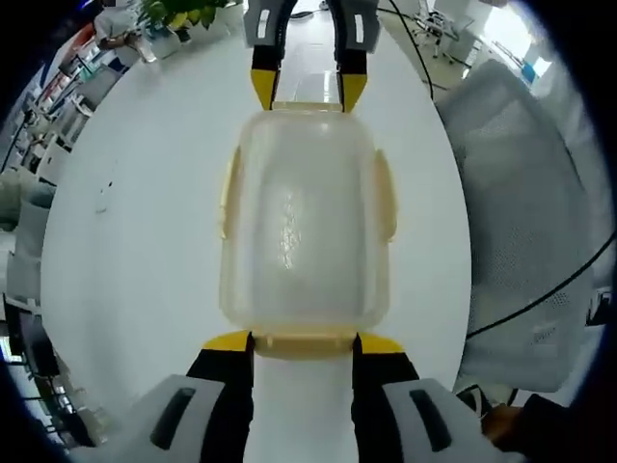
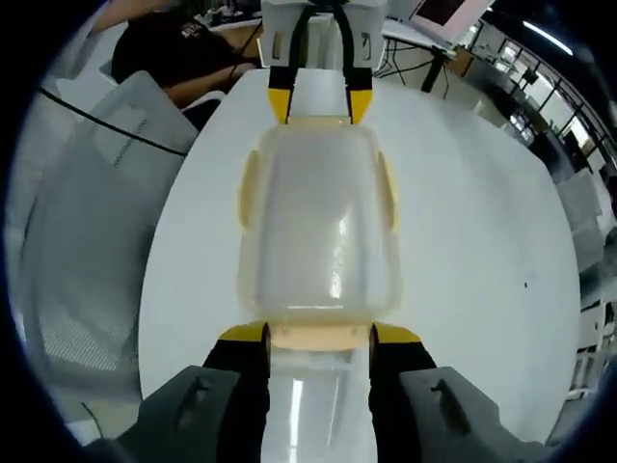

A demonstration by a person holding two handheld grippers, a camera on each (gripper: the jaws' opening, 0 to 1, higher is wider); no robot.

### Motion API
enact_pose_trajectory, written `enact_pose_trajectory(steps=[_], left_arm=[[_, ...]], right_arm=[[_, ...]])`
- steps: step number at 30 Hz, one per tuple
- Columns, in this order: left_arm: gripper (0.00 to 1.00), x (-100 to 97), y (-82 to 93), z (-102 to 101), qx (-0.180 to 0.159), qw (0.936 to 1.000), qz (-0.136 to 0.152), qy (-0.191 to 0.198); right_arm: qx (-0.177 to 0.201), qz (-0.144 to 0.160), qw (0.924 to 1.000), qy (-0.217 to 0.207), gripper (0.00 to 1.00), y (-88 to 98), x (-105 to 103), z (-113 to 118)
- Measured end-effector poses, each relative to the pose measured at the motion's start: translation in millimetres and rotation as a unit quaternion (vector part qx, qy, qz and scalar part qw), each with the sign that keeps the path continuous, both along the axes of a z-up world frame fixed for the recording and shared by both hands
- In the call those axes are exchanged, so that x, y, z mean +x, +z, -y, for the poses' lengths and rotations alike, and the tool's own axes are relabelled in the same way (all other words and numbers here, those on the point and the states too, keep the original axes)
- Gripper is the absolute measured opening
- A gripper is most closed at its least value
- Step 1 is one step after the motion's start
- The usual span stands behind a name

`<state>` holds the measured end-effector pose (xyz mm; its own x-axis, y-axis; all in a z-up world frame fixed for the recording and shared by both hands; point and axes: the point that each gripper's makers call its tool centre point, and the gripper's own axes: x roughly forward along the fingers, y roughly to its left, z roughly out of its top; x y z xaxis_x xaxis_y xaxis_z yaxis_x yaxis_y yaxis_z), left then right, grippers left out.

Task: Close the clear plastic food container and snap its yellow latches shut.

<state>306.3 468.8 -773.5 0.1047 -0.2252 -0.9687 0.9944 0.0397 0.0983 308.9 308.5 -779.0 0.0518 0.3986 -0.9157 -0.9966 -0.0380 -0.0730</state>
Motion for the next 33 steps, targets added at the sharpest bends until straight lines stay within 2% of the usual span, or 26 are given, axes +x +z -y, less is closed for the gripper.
enact_pose_trajectory(steps=[8, 21, 27, 33], left_arm=[[0.33, 0.8, 5.0, 53, -0.004, 0.9999, 0.002, -0.011], [0.33, 1.7, 6.6, 135, -0.013, 0.9995, 0.002, -0.029], [0.33, -3.1, 0.2, 161, -0.01, 0.9994, -0.005, -0.031], [0.33, -5.7, -4.6, 182, -0.003, 0.9994, -0.009, -0.032]], right_arm=[[0.003, 0.001, 0.9999, -0.013, 0.36, 9.3, -4, 52], [0.004, 0.003, 0.9994, -0.035, 0.36, 8.2, -9, 134], [0.005, 0.003, 0.9995, -0.032, 0.36, 8.6, -16, 160], [-0.001, -0.002, 0.9995, -0.031, 0.36, 0.5, -17, 179]])
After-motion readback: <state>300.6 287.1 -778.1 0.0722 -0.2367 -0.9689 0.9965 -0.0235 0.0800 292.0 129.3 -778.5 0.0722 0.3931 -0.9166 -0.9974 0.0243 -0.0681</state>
